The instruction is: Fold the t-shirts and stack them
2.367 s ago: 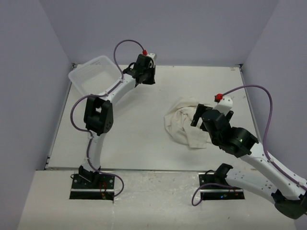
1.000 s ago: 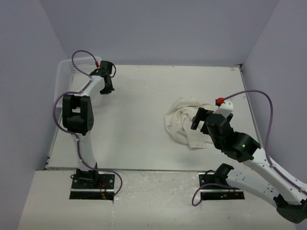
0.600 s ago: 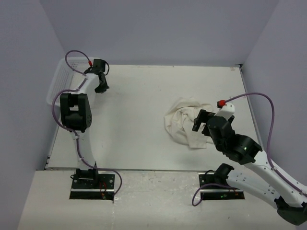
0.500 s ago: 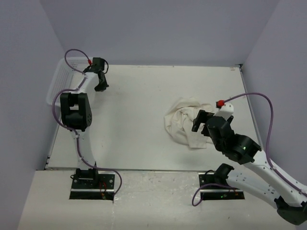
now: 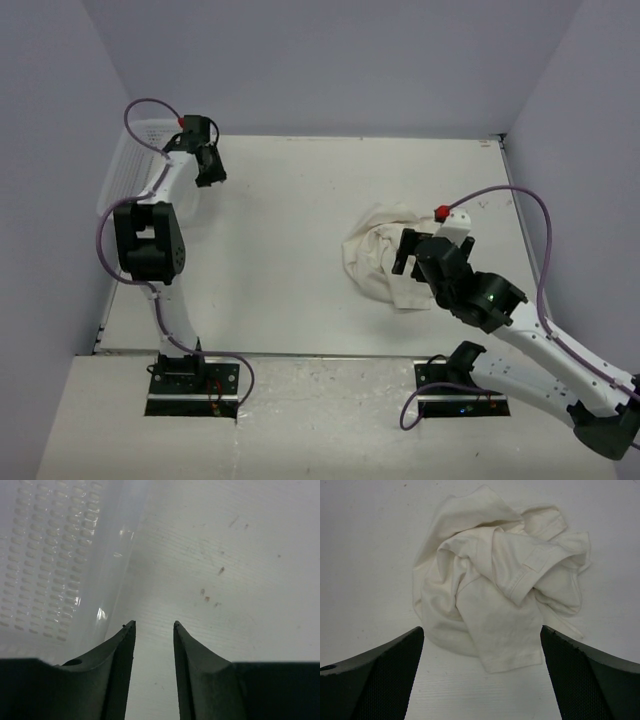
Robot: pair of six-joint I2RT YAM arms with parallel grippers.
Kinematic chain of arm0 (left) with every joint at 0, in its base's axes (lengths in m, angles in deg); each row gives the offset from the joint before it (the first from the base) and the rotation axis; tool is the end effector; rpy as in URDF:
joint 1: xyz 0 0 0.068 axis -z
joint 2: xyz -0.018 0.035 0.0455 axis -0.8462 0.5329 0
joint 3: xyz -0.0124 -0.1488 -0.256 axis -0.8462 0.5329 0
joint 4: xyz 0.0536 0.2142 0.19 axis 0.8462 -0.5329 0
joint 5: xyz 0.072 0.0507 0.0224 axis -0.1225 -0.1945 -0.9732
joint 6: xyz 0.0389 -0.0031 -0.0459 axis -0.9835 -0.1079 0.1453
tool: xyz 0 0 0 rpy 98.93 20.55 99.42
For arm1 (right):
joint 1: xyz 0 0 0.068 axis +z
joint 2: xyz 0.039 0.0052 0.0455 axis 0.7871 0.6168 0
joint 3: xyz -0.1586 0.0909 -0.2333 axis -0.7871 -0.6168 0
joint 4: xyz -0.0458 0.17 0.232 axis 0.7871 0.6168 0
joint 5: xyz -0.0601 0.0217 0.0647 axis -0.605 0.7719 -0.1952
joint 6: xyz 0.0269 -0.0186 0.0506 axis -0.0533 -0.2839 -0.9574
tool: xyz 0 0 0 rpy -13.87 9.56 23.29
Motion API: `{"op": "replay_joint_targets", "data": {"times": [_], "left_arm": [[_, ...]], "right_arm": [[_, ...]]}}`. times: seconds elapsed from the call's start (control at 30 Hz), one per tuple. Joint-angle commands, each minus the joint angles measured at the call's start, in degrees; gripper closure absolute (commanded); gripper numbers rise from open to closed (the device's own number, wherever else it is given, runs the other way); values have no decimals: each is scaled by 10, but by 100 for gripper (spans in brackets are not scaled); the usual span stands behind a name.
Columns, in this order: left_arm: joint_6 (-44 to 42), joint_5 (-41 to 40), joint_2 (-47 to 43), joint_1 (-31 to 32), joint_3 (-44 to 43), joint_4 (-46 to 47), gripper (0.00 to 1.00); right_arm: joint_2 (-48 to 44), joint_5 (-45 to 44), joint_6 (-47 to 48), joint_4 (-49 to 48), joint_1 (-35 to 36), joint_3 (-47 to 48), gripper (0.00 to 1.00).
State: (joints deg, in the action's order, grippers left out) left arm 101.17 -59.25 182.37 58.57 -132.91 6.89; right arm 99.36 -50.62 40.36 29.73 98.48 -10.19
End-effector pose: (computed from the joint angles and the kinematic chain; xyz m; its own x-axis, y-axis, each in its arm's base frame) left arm 0.5101 -0.0004 0.2301 -0.7441 -0.3538 -0.5667 -0.3689 0.9248 -0.0931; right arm 0.1410 0.1090 0.3264 -0.4809 0.1851 -0.8570 0.0673 0.9824 0.1744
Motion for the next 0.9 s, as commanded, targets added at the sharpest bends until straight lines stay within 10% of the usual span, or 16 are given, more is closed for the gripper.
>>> {"op": "replay_joint_targets", "data": {"times": [0.0, 0.2, 0.5, 0.7, 0.87], "left_arm": [[6, 64, -103, 3, 15, 48, 61], [14, 145, -167, 57, 15, 66, 31], [60, 287, -231, 218, 153, 167, 32], [53, 272, -253, 252, 214, 187, 36], [44, 254, -275, 267, 249, 190, 36]], "right_arm": [[18, -18, 10, -21, 3, 20, 1], [79, -44, 8, 6, -1, 60, 1], [251, 48, -8, 48, -164, 98, 3], [294, 90, 2, 9, -221, 100, 42], [303, 132, 5, -27, -248, 78, 44]]}}
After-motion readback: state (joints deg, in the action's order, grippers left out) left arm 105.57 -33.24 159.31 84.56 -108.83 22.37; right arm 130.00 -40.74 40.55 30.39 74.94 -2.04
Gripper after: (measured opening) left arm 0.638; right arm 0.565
